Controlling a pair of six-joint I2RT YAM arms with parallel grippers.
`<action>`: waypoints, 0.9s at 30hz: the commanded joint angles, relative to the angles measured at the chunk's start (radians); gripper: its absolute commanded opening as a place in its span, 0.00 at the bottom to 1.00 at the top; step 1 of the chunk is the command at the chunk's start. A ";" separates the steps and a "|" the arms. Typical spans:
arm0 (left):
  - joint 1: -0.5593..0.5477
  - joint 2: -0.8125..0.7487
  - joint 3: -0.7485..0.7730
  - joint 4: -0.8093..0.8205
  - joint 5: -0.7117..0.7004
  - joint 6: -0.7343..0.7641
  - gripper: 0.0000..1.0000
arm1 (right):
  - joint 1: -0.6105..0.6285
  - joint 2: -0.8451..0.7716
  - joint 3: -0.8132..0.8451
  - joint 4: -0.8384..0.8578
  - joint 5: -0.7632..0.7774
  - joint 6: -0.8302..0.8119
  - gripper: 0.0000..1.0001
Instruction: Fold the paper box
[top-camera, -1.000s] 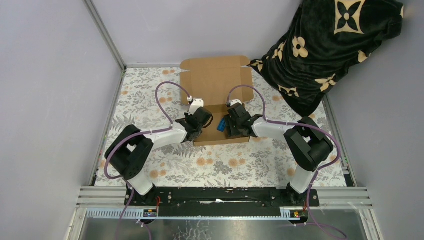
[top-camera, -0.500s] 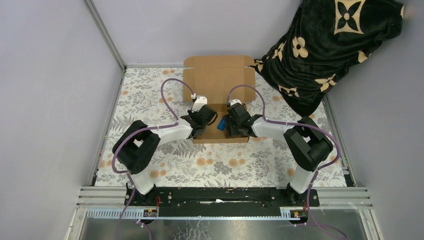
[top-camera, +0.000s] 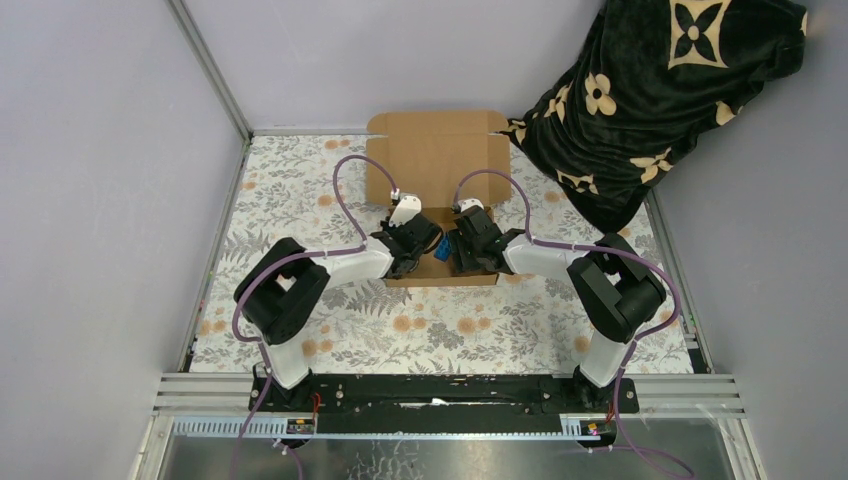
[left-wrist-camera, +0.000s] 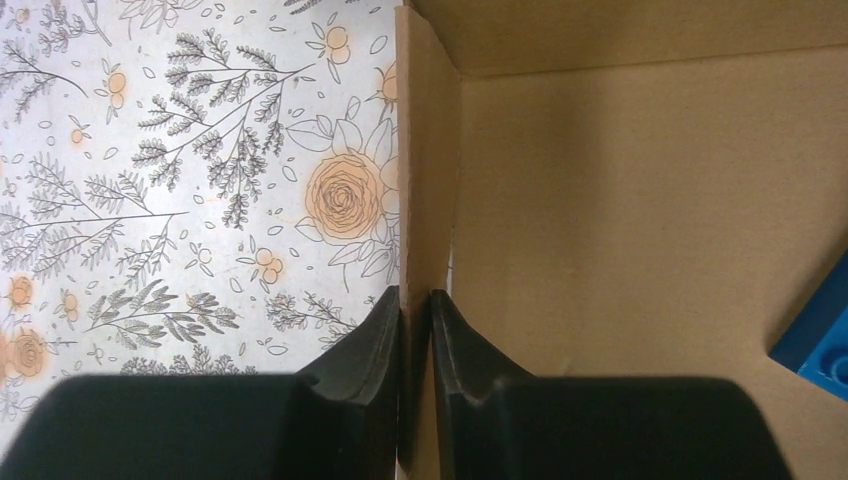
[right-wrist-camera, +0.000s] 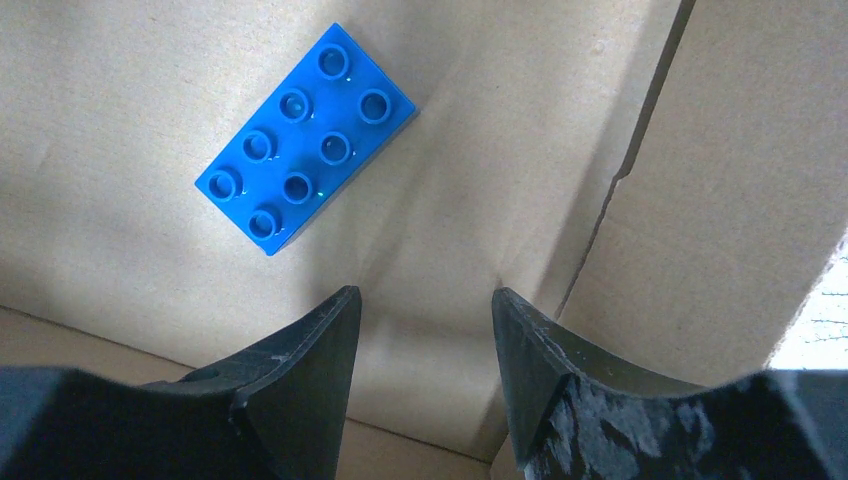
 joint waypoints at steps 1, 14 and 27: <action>0.004 -0.005 -0.032 -0.062 -0.047 0.025 0.25 | -0.005 0.052 -0.053 -0.162 -0.007 0.010 0.59; 0.047 -0.076 -0.057 0.074 0.040 0.068 0.47 | -0.004 0.052 -0.055 -0.160 -0.013 0.011 0.59; 0.065 -0.055 -0.048 0.185 0.031 0.096 0.46 | -0.004 0.053 -0.053 -0.160 -0.016 0.008 0.59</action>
